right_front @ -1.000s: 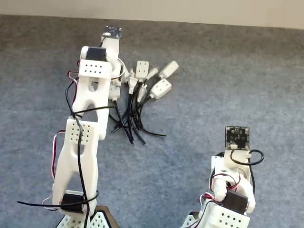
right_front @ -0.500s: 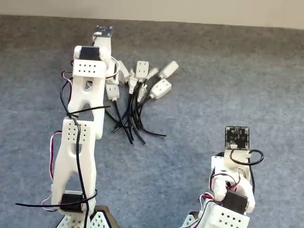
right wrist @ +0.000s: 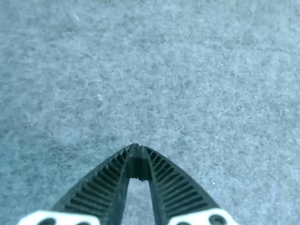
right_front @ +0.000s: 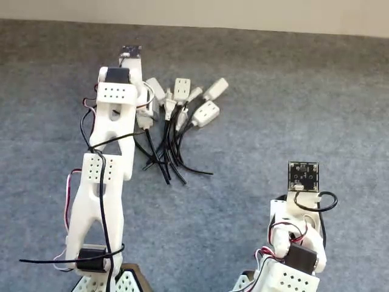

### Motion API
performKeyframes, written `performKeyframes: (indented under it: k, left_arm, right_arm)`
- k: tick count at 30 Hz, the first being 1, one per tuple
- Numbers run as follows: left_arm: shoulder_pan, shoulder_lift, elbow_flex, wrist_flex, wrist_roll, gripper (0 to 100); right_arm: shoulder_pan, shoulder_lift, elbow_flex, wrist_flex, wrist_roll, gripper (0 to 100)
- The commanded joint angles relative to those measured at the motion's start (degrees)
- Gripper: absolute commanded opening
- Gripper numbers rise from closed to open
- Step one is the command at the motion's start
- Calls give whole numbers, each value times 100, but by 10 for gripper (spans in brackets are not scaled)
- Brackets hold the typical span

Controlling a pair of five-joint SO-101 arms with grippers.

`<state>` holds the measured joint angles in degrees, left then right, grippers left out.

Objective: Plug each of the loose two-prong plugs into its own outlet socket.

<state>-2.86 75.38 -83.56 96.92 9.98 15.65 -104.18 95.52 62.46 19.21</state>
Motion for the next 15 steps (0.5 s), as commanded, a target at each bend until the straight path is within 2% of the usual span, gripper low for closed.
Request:
performKeyframes:
  k: [1, 6, 9, 12, 15]
  left_arm:
    - [-57, 145, -171, -237, 62, 252]
    - [-66, -22, -171, -220, 62, 234]
    - [-84, -268, -171, -202, 18, 119]
    - [-57, -558, -171, -62, -809, 2]
    - [-66, -884, -171, 281, -1204, 24]
  right_arm:
    - [-57, -22, 646, -13, 62, 9]
    - [-189, -22, 646, -22, 62, 9]
    - [-295, -22, 646, -22, 62, 9]
    - [-295, -22, 646, -22, 62, 9]
    - [-295, -22, 646, -22, 62, 9]
